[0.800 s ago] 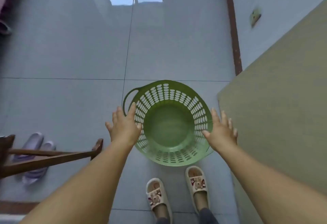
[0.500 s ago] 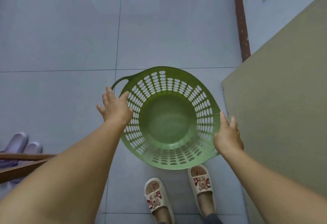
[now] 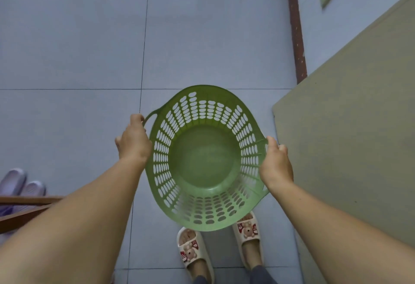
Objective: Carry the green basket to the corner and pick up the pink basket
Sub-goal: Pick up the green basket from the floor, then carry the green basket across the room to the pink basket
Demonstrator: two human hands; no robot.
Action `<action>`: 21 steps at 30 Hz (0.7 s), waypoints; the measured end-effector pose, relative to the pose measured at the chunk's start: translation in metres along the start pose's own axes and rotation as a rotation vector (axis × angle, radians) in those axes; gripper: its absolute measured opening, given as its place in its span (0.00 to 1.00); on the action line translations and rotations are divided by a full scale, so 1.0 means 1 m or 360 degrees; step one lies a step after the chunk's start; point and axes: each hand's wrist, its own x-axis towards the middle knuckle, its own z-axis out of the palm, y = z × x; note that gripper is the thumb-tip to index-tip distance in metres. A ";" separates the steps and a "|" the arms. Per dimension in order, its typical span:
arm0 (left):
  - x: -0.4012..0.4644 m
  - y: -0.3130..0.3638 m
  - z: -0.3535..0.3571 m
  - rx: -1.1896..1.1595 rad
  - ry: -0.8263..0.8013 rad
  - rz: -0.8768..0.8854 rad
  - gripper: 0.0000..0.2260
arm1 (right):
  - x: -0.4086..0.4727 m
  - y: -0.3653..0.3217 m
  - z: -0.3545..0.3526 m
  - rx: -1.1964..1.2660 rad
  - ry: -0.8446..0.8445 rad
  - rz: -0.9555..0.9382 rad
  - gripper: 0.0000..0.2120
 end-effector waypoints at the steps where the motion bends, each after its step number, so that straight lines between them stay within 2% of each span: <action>1: -0.005 -0.003 -0.010 -0.0031 -0.0004 -0.0055 0.18 | -0.003 -0.008 -0.010 0.0001 0.0014 -0.0023 0.25; 4: -0.021 -0.006 -0.050 -0.0065 -0.0025 -0.0166 0.22 | -0.015 -0.036 -0.046 -0.0049 0.0061 -0.0101 0.25; 7: -0.036 -0.003 -0.102 -0.0140 -0.0014 -0.0249 0.19 | -0.033 -0.075 -0.089 -0.0043 0.0102 -0.0188 0.24; 11: -0.046 -0.004 -0.180 -0.0321 0.0015 -0.0333 0.20 | -0.062 -0.128 -0.146 0.0024 0.0185 -0.0298 0.24; 14: -0.038 -0.007 -0.248 -0.0417 0.0130 -0.0367 0.20 | -0.074 -0.177 -0.196 0.0096 0.0271 -0.0373 0.24; 20: 0.003 0.005 -0.323 -0.0465 0.0163 -0.0430 0.17 | -0.065 -0.256 -0.250 0.0057 0.0301 -0.0542 0.19; 21: 0.029 0.017 -0.342 -0.0489 0.0227 -0.0423 0.17 | -0.049 -0.289 -0.261 0.0082 0.0316 -0.0581 0.18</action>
